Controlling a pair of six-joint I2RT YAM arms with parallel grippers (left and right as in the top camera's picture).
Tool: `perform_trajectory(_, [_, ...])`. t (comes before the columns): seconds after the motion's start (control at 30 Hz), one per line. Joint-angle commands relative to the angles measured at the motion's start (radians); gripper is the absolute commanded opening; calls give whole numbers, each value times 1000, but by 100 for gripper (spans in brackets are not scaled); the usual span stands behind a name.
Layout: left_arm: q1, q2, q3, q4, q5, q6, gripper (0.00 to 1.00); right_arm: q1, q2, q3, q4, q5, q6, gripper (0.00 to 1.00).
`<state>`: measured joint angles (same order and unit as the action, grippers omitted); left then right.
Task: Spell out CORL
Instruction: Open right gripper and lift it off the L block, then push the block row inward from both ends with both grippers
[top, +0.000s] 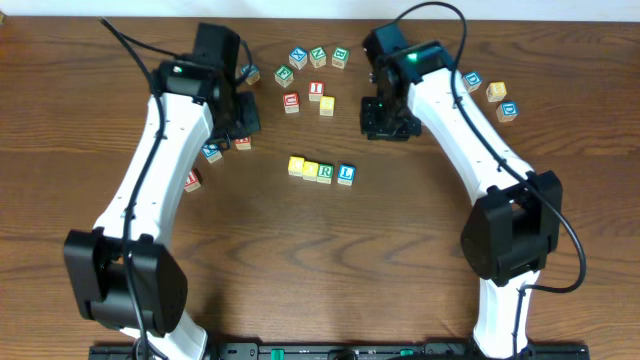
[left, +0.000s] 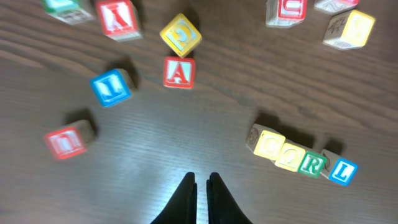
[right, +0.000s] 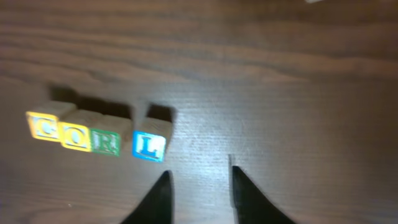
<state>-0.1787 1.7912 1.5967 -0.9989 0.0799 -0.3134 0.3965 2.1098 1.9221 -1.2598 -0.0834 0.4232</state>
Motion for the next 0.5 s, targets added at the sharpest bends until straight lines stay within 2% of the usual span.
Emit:
perform_trajectory(0.0, [2, 21, -74, 54, 52, 6, 8, 9, -3, -123, 43, -90, -37, 18])
perform_trajectory(0.17, [-28, 35, -157, 175, 89, 24, 7, 8, -3, -275, 168, -118, 39, 6])
perform_trajectory(0.27, [-57, 80, -166, 222, 85, 54, 8, 8, -3, -340, 249, -118, 77, 6])
perform_trajectory(0.47, [-56, 151, -166, 231, 89, 59, 7, 13, -3, -395, 307, -118, 105, 6])
